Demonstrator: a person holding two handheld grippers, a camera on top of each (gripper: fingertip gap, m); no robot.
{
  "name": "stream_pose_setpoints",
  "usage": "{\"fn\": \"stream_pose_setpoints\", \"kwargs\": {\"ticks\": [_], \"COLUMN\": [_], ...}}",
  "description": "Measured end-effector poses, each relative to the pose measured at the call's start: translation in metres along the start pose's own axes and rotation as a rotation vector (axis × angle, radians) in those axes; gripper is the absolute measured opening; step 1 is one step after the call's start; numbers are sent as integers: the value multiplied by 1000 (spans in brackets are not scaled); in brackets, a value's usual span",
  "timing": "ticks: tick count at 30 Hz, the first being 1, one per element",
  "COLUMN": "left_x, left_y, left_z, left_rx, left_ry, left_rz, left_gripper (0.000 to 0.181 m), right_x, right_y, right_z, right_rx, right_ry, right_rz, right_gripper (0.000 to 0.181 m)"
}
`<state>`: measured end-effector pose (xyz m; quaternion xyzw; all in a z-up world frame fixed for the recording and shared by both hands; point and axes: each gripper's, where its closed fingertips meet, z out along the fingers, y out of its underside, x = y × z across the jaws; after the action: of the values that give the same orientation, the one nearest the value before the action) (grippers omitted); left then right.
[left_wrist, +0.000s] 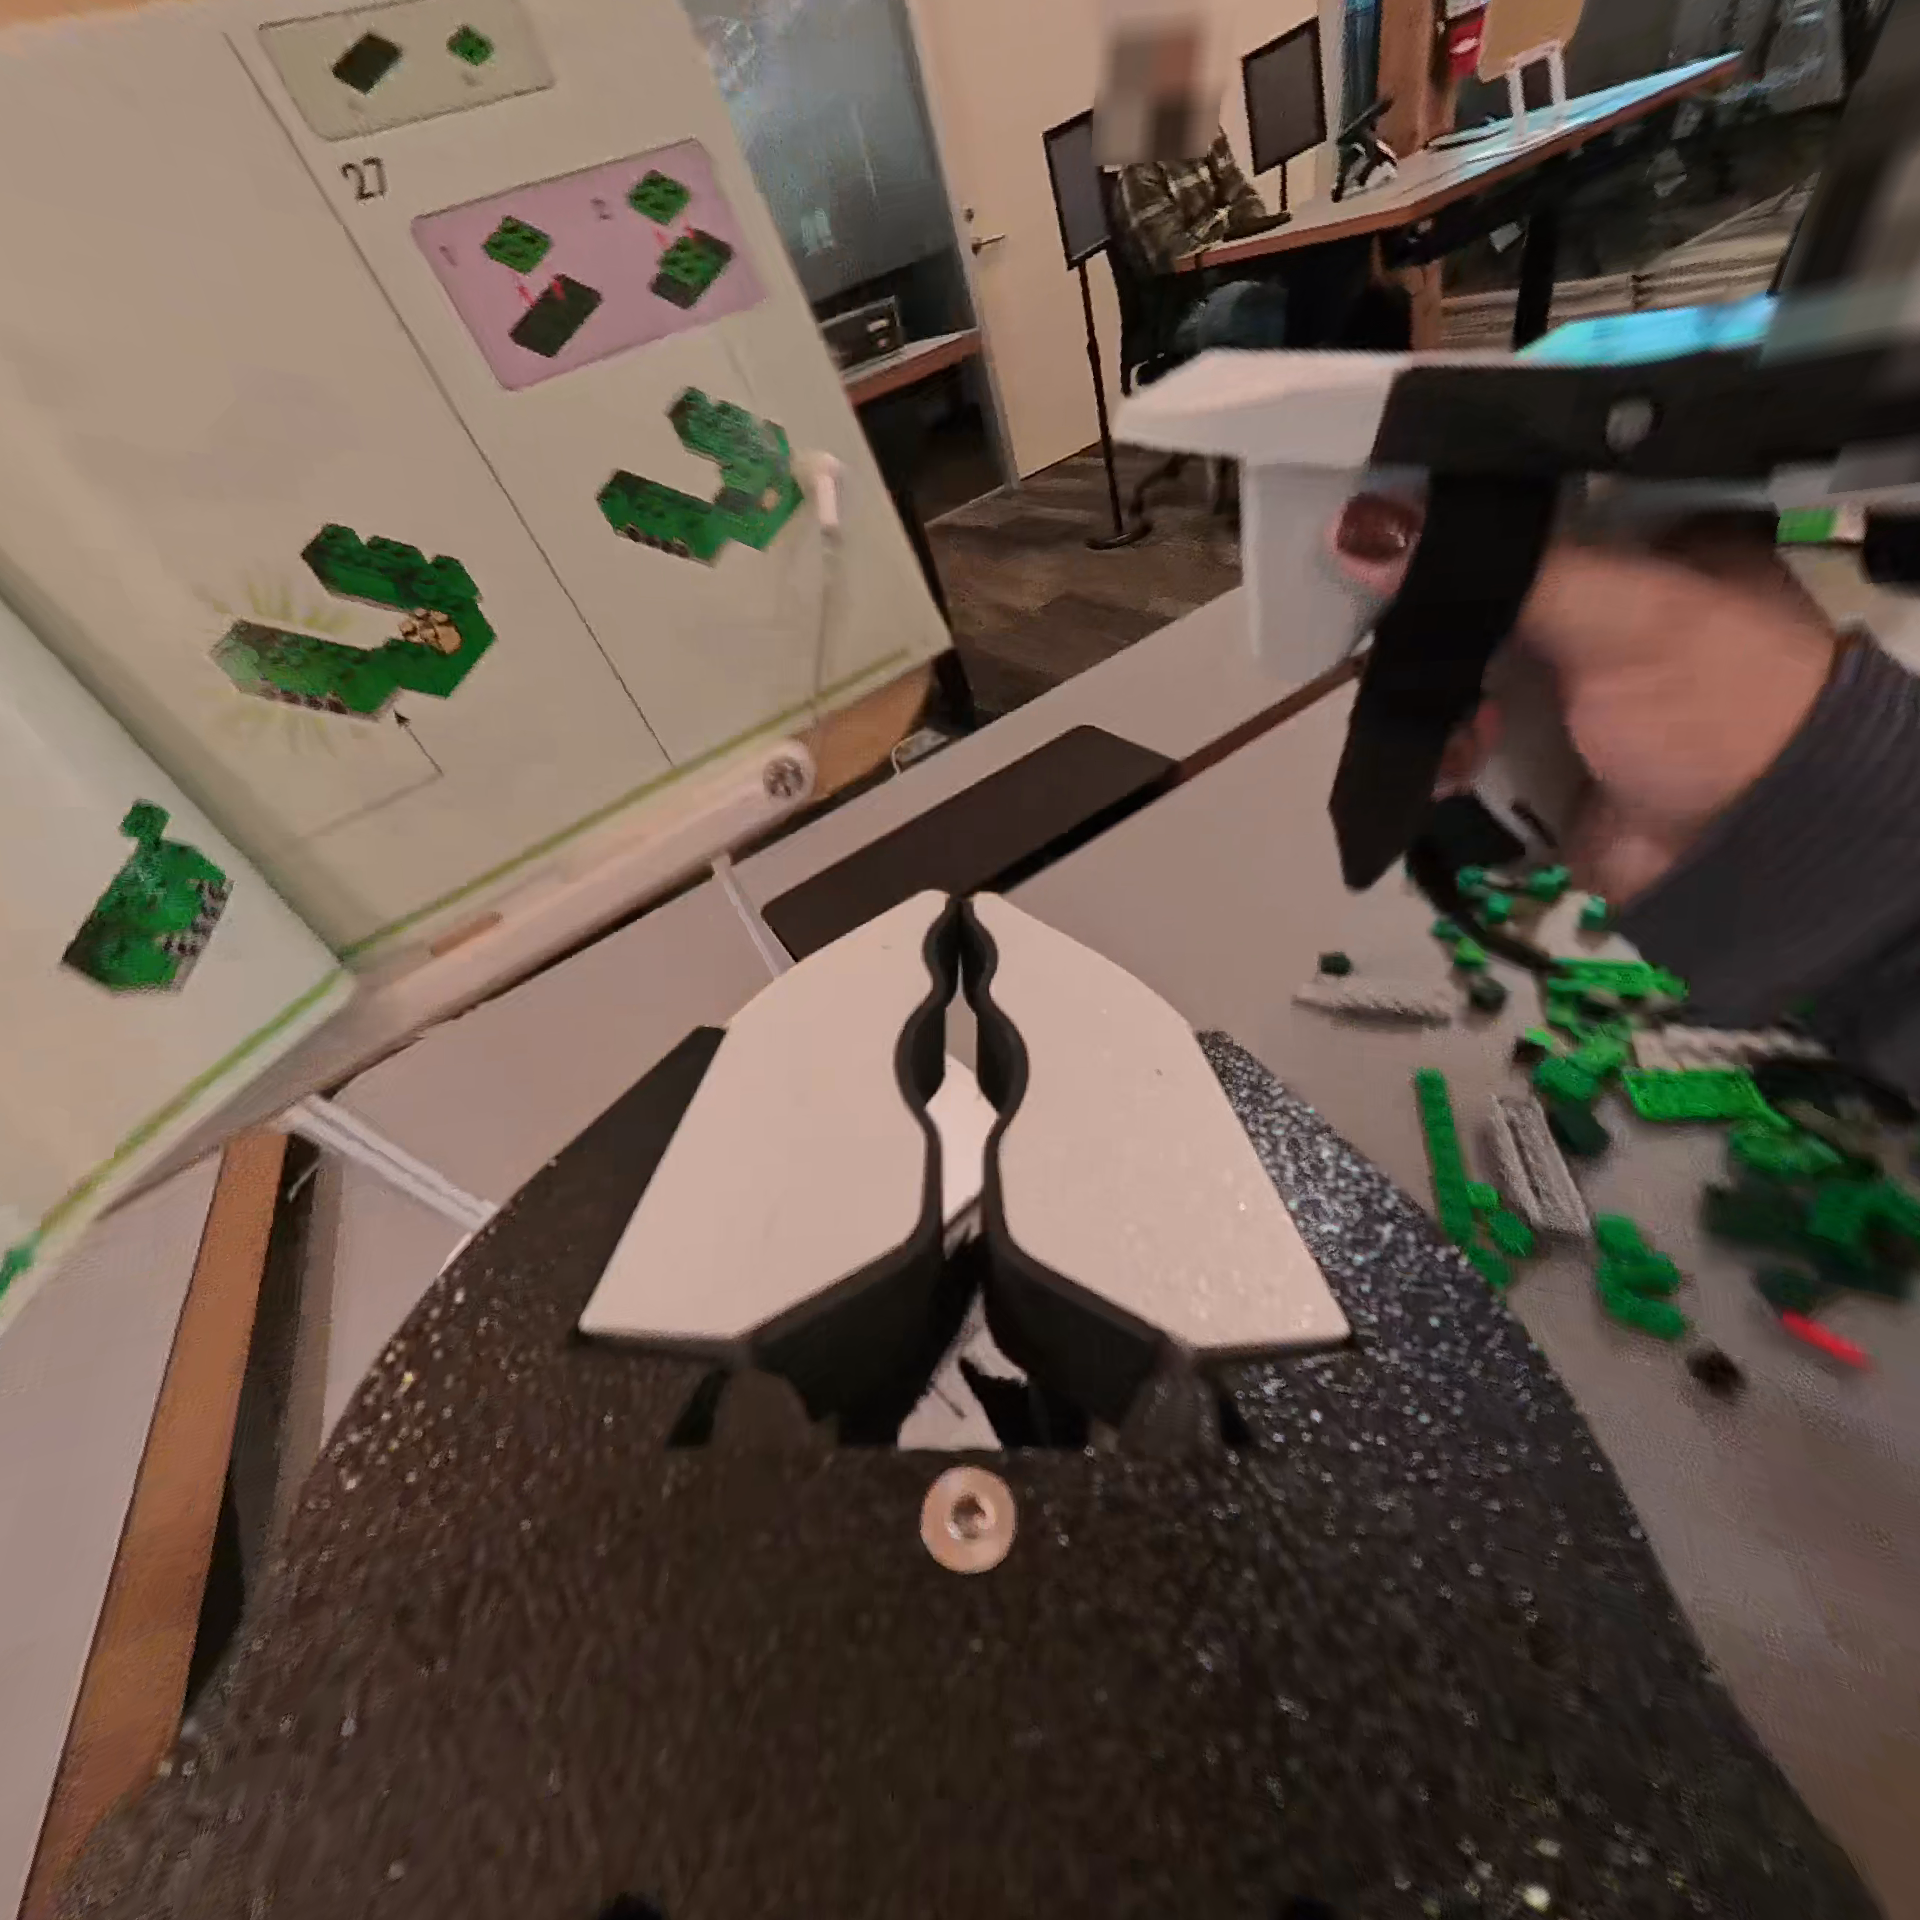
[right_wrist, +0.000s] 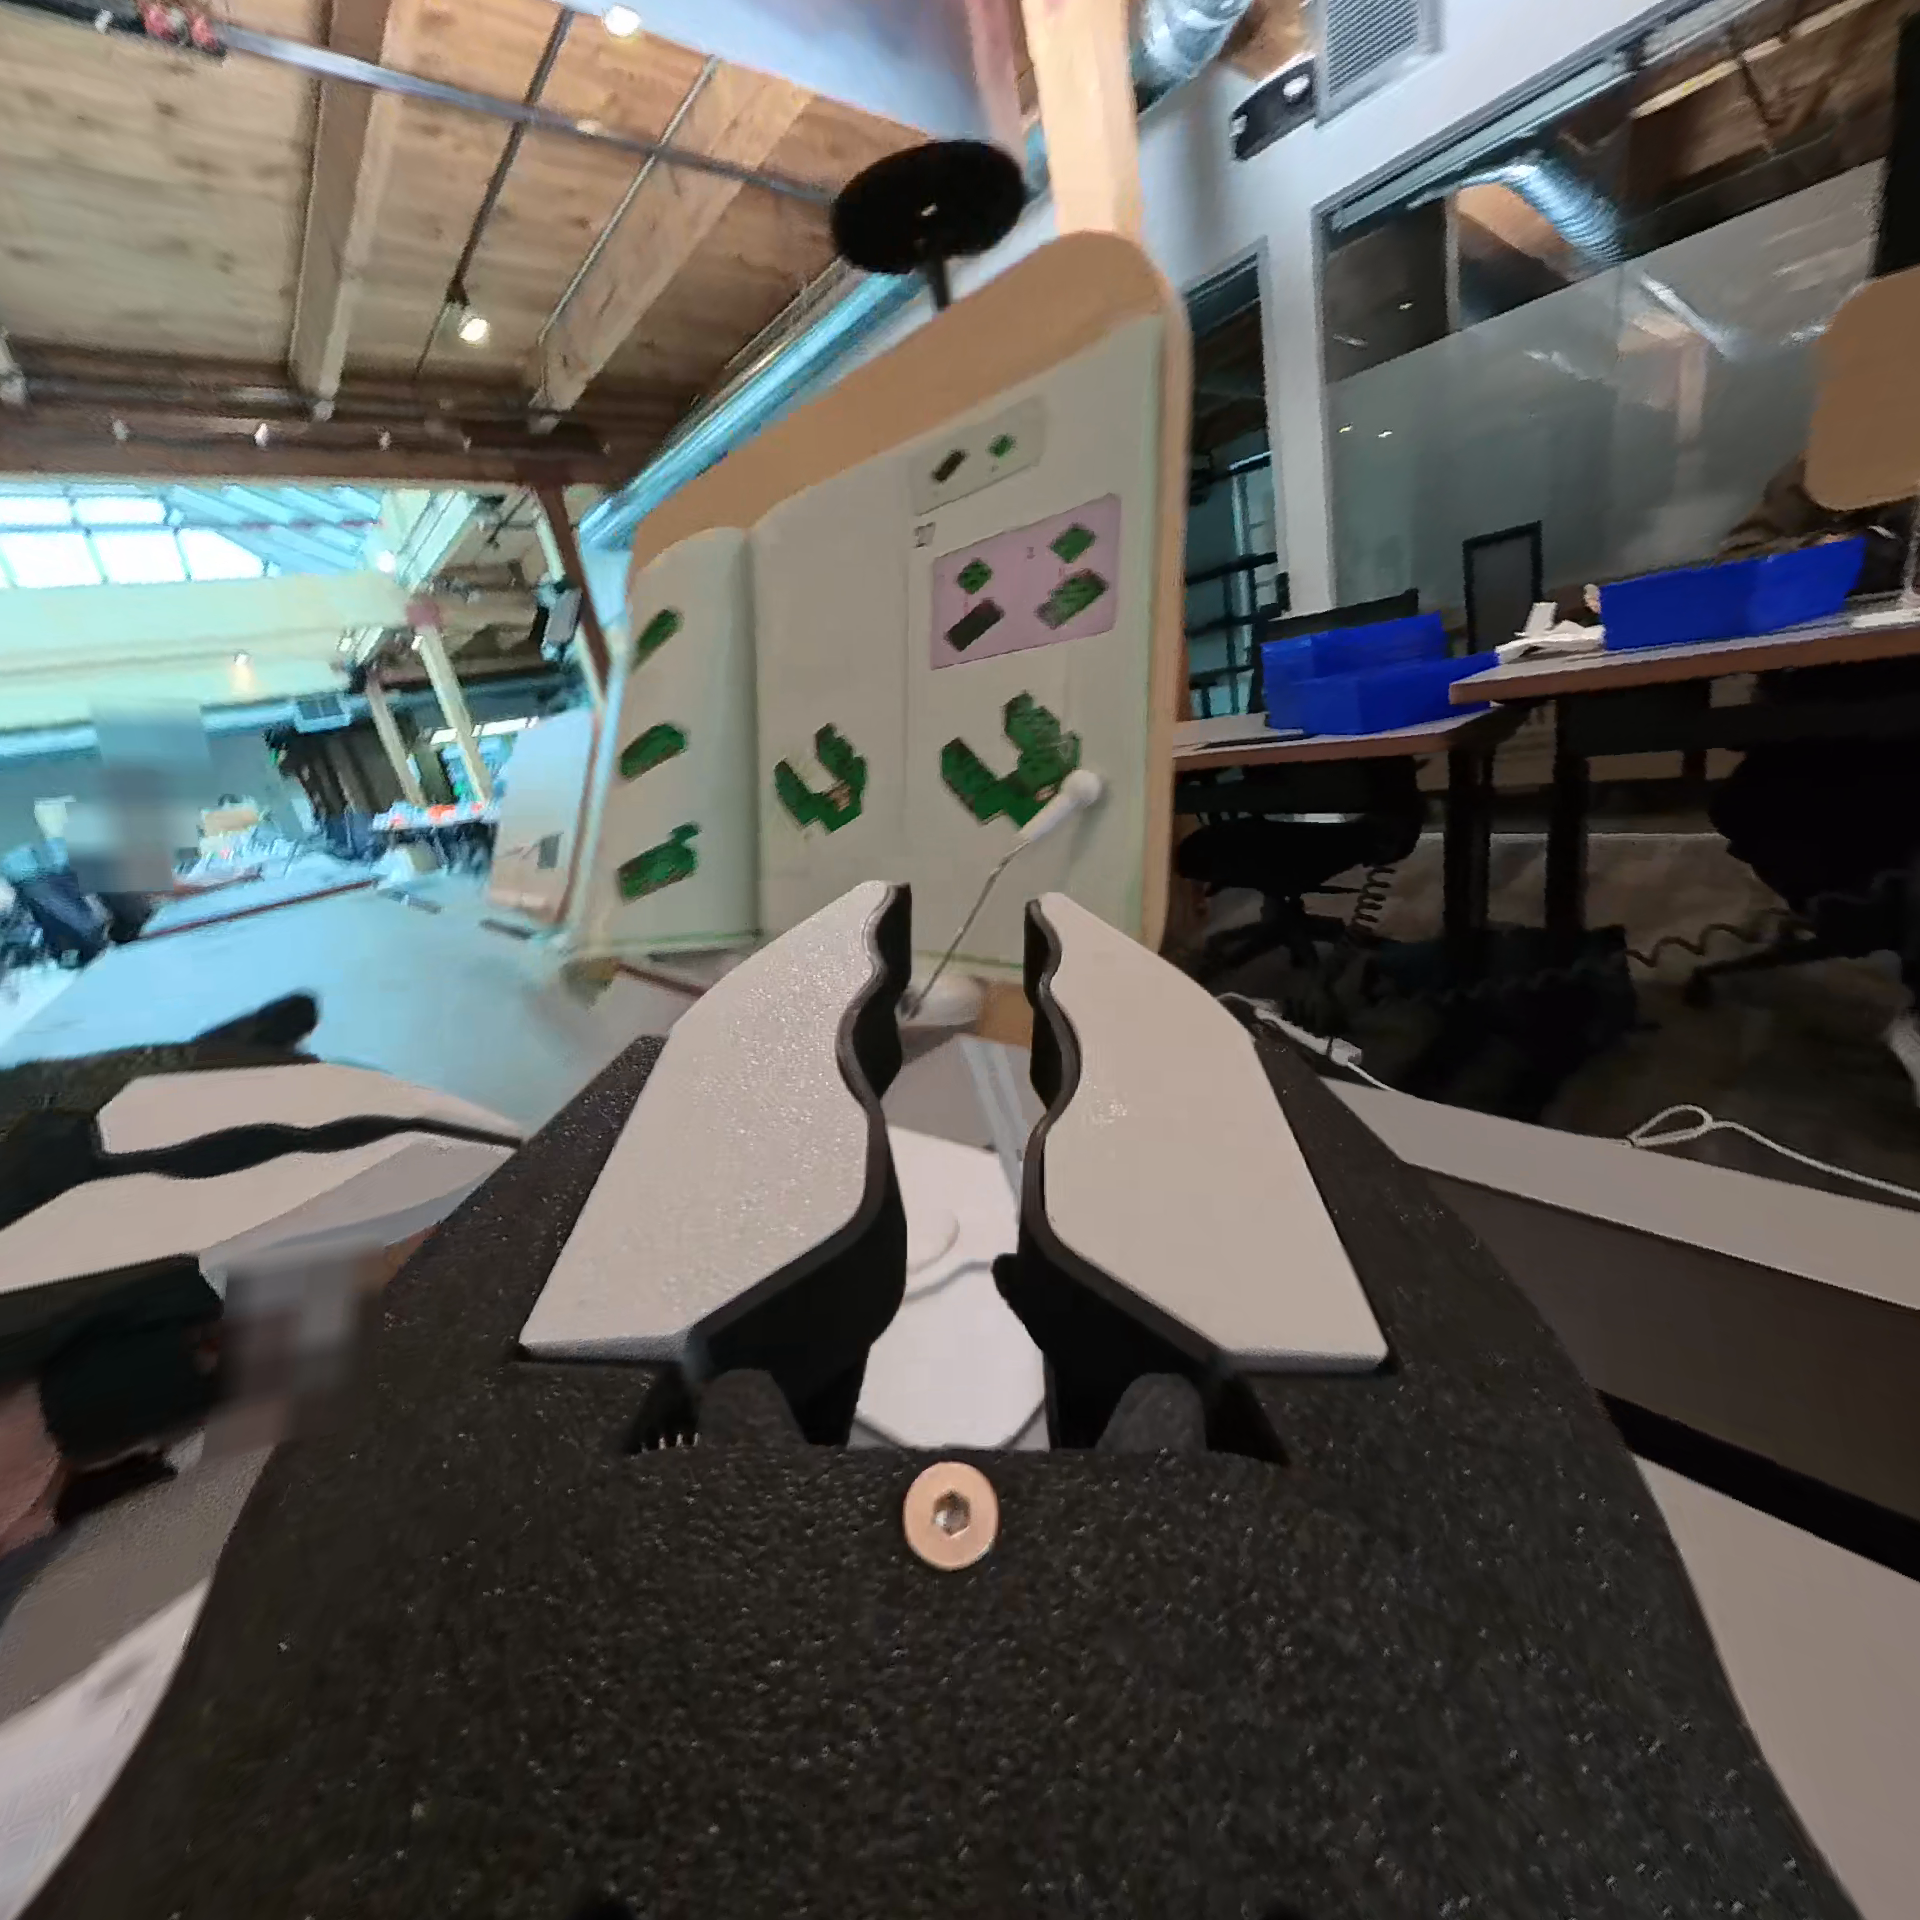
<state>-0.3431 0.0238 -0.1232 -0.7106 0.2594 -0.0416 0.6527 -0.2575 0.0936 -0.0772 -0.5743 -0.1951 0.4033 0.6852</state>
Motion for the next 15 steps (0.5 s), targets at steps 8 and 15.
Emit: {"fn": "stream_pose_setpoints", "kwargs": {"ticks": [8,15], "left_x": [23,-16], "left_y": [60,88], "left_z": [-76,-90], "left_rx": [-77,-71], "left_ry": [-73,-233], "left_rz": [275,130], "left_gripper": [0,0], "right_x": [-63,-105], "right_y": [28,71], "right_z": [-88,-127], "right_rx": [-242,-310], "right_ry": [-208,-275], "right_rz": [-214,-119], "right_gripper": [20,22]}}
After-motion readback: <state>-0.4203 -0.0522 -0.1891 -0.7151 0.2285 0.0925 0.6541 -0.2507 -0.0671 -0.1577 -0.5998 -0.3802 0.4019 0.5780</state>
